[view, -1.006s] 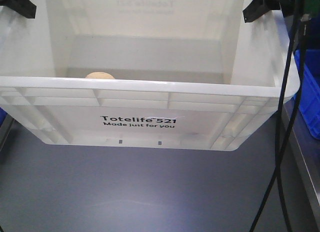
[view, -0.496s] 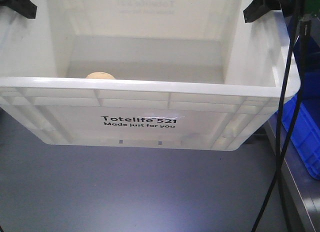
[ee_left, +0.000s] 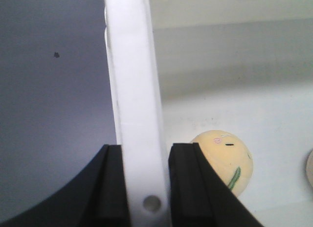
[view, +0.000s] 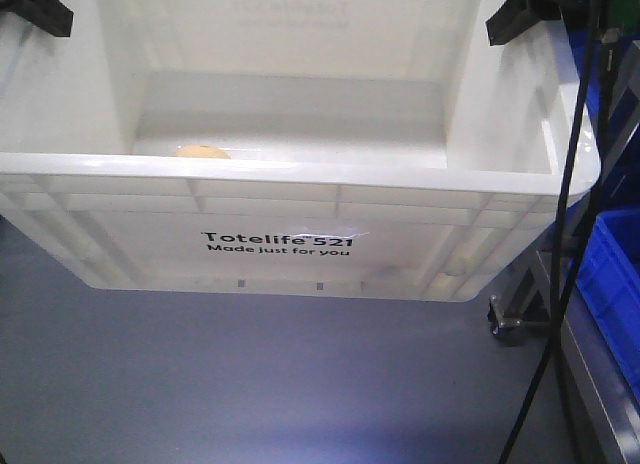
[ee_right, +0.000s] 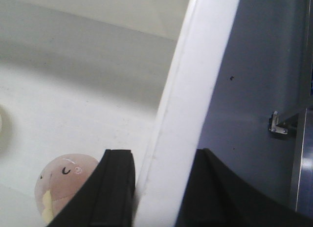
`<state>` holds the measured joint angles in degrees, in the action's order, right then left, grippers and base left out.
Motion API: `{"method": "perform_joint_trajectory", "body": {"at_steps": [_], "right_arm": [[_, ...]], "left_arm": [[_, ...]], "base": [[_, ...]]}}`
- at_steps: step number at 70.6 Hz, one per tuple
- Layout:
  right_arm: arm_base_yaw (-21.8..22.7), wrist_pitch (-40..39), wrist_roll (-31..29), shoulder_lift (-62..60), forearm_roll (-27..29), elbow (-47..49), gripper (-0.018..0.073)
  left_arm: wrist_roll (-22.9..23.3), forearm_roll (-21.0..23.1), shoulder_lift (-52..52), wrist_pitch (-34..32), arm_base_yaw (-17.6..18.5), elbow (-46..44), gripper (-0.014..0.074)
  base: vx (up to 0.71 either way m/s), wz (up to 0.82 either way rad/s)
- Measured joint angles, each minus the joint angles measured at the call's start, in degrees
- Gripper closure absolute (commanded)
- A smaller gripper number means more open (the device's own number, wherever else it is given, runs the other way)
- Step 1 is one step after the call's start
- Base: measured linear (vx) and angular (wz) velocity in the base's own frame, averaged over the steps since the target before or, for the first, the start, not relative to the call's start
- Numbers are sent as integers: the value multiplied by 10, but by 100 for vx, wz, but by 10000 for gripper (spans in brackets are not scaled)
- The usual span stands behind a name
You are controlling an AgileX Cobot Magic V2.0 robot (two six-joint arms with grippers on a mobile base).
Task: Place moving items into box and shelve
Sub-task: 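Keep gripping the tote rims as the base turns toward the blue-bin shelf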
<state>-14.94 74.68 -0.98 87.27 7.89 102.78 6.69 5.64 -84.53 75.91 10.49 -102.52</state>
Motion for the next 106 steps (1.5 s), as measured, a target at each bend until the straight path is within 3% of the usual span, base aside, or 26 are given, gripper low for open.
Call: {"method": "perform_joint_trajectory", "body": {"at_steps": [106], "right_arm": [[0,0,0,0,-1,0,571]], "left_arm": [[0,1,0,0,0,0,613]], "base": [[43,5]]}}
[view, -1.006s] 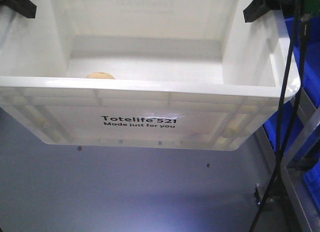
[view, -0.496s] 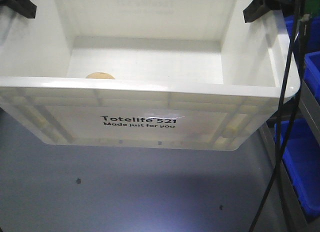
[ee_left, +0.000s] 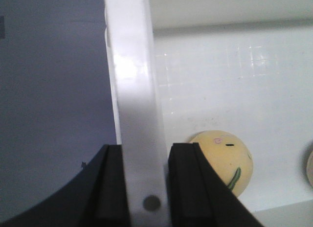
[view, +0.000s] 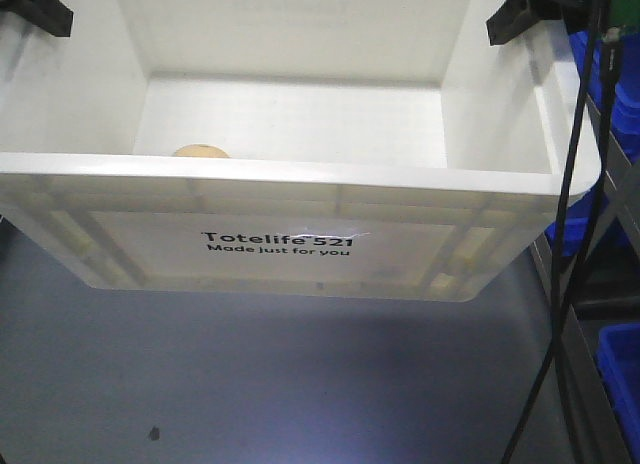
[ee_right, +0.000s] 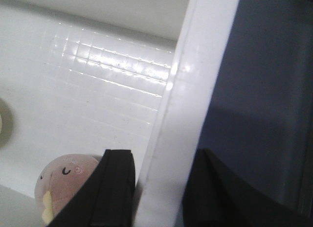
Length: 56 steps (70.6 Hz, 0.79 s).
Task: Place moving items into box and shelve
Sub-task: 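Keep gripping the tote rims as the base turns toward the blue-bin shelf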
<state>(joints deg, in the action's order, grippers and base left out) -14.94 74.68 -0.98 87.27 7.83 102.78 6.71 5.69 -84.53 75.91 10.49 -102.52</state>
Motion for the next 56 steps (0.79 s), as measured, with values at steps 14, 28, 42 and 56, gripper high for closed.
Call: {"method": "perform_joint_trajectory", "body": {"at_steps": [14,28,42,56], "right_arm": [[0,0,0,0,0,0,571],[0,0,0,0,0,0,571],[0,0,0,0,-1,0,571],[0,0,0,0,-2,0,571]], "left_arm": [[0,0,0,0,0,0,613],[0,0,0,0,0,0,613],[0,1,0,0,0,0,613],[0,2,0,0,0,0,613]], "base": [[42,6],[41,5],[40,10],[38,26]]}}
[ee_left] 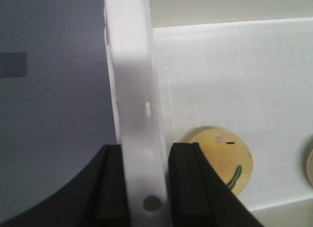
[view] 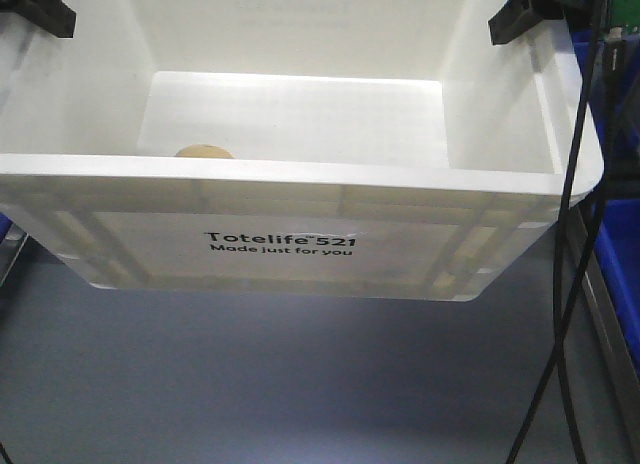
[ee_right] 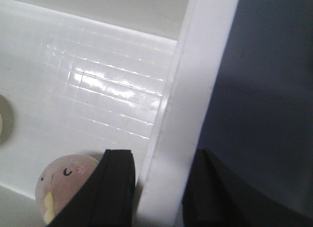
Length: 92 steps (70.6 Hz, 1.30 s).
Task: Place moving items into box and shelve
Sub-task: 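Keep gripping the tote rims as the base turns toward the blue-bin shelf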
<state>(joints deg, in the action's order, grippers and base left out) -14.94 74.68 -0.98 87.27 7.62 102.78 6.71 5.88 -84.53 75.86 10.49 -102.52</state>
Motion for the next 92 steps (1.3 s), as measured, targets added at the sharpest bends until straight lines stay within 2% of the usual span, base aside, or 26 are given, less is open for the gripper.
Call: {"method": "perform_joint_trajectory", "body": {"at_steps": [50,92], "right_arm": [[0,0,0,0,1,0,571],[0,0,0,0,2,0,571]], "left_arm": [[0,-1,0,0,0,0,613],[0,-2,0,0,0,0,613]], "base": [[29,63],[8,48]]}}
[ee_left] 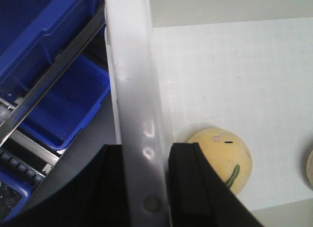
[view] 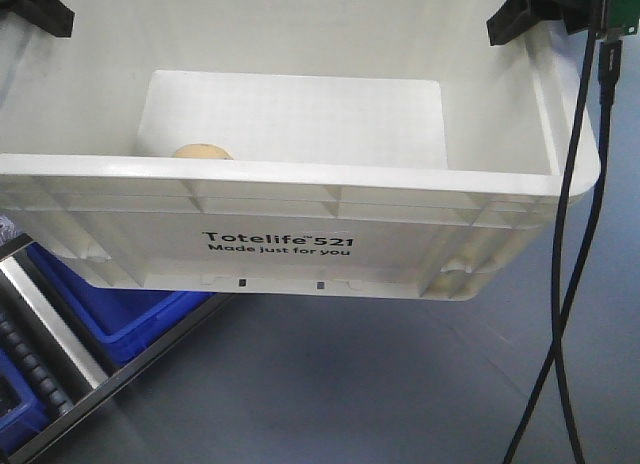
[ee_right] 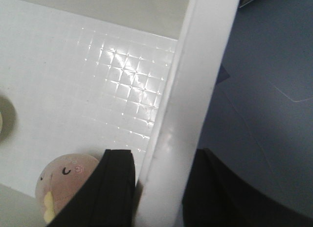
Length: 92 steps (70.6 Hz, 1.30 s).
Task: Place moving items into box and shelve
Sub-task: 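Keep gripping the tote rims as the base turns toward the blue-bin shelf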
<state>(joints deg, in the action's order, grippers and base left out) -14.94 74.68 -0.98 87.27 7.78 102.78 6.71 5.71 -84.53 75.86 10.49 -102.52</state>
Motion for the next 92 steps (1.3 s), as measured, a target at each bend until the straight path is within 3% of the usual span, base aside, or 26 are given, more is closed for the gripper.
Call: {"method": "perform_joint_trajectory", "body": {"at_steps": [92], "right_arm": [[0,0,0,0,-1,0,571]], "left_arm": [[0,0,0,0,0,0,613]], "base": [[-4,42]]}}
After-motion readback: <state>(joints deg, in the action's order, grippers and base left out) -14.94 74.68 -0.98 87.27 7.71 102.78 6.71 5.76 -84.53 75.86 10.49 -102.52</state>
